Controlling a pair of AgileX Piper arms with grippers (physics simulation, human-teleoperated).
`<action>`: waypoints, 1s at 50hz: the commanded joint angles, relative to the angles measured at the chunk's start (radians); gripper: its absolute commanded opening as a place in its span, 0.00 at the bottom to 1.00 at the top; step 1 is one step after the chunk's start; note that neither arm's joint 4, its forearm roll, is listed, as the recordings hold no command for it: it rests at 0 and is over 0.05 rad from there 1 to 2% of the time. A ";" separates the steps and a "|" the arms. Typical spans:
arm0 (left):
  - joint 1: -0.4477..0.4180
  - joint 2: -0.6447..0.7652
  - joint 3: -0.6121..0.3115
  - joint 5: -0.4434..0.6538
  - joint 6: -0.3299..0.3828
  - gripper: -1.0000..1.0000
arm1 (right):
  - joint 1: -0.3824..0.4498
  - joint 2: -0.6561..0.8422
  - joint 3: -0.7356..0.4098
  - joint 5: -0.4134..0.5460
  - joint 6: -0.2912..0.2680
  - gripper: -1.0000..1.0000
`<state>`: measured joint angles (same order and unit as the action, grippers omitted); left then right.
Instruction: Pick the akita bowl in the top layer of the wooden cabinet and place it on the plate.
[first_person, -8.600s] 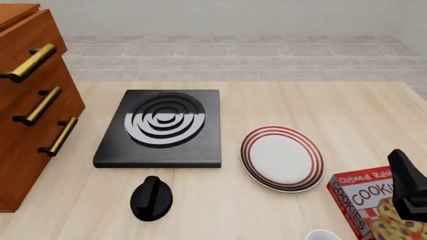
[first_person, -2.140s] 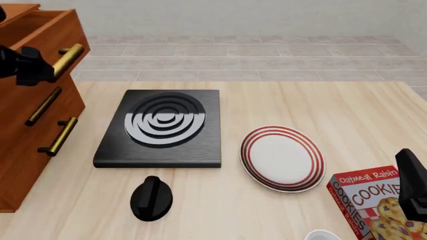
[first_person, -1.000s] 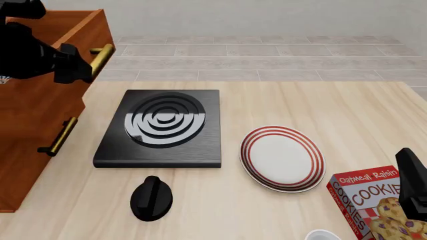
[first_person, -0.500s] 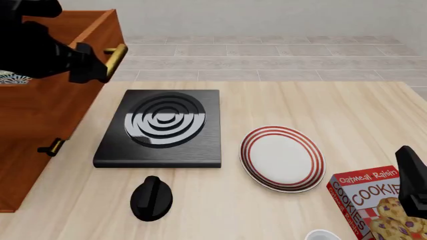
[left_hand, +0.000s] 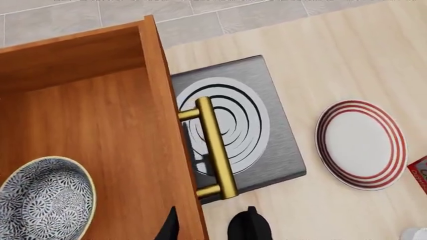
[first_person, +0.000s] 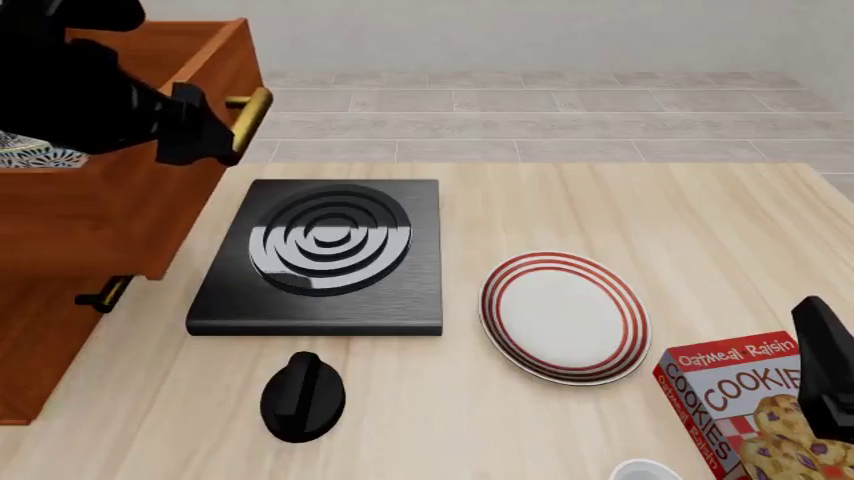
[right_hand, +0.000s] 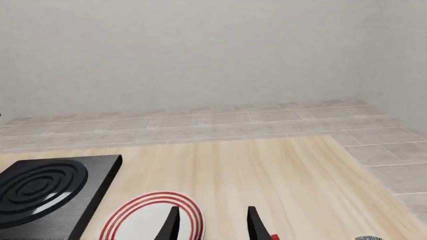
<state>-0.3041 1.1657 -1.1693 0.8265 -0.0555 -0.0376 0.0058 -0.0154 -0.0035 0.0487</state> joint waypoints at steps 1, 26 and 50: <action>-0.038 -0.011 -0.046 0.010 0.009 1.00 | -0.001 -0.004 0.001 0.003 0.001 1.00; -0.033 0.002 -0.186 0.080 0.009 1.00 | 0.002 0.026 -0.002 -0.024 -0.005 1.00; 0.042 0.045 -0.324 0.123 0.091 1.00 | 0.004 0.000 -0.001 0.001 -0.006 1.00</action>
<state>-0.2854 1.1939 -1.4316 0.9297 0.0064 -0.0338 0.0293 -0.0174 -0.0248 0.0431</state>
